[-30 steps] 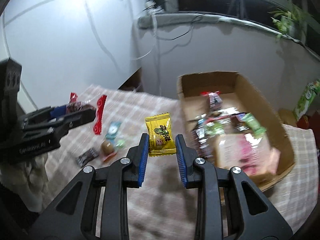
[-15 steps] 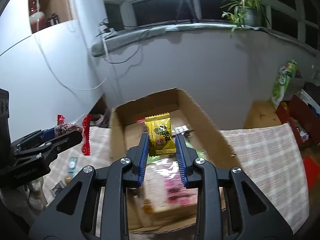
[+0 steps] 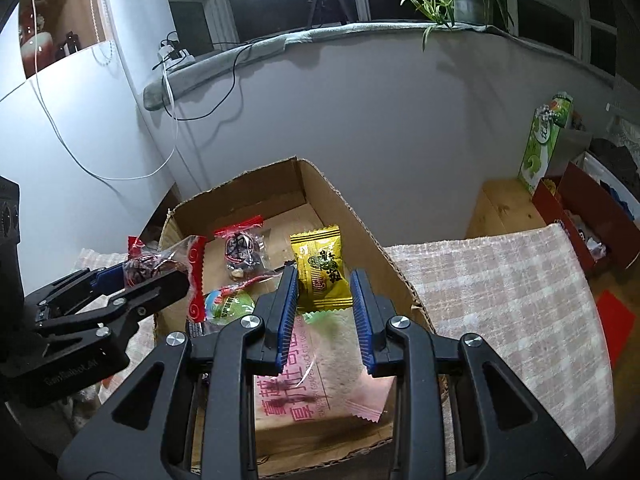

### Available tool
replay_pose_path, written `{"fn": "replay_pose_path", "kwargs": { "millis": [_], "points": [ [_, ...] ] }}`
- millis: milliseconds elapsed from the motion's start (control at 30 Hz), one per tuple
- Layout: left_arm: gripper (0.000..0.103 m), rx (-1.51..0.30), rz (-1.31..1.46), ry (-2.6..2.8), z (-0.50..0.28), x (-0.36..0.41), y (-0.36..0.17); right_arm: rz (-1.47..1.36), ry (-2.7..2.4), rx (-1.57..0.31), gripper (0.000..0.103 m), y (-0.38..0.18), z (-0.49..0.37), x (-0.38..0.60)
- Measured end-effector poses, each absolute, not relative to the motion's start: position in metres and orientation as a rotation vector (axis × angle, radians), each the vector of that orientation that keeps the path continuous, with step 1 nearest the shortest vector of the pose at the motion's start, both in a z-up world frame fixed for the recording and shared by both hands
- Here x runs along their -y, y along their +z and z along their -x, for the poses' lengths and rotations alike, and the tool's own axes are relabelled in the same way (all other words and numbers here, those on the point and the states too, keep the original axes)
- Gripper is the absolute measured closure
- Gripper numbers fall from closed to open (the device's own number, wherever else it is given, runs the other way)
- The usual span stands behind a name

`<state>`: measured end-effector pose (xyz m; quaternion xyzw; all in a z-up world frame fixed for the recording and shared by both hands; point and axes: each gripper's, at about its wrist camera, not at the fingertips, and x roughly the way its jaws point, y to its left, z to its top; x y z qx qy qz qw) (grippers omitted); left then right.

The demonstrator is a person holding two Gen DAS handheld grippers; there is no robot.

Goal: Organize snacks
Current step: 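Carry the red-striped bag and yellow candy into the box and open both tools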

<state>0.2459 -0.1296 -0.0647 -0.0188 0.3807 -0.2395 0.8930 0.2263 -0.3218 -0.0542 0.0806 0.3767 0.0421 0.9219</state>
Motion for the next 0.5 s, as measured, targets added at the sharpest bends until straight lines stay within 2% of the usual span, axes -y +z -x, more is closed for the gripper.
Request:
{"fn": "replay_pose_path", "kwargs": {
  "millis": [300, 500],
  "points": [
    [0.047, -0.803, 0.029, -0.495, -0.2449, 0.1331, -0.0659, -0.167, 0.072, -0.763, 0.074, -0.0529, -0.2244, 0.3222],
    [0.047, -0.791, 0.034, -0.493, -0.2433, 0.1295, -0.0623, -0.17, 0.069, -0.746, 0.07, -0.049, -0.2214, 0.323]
  ]
}}
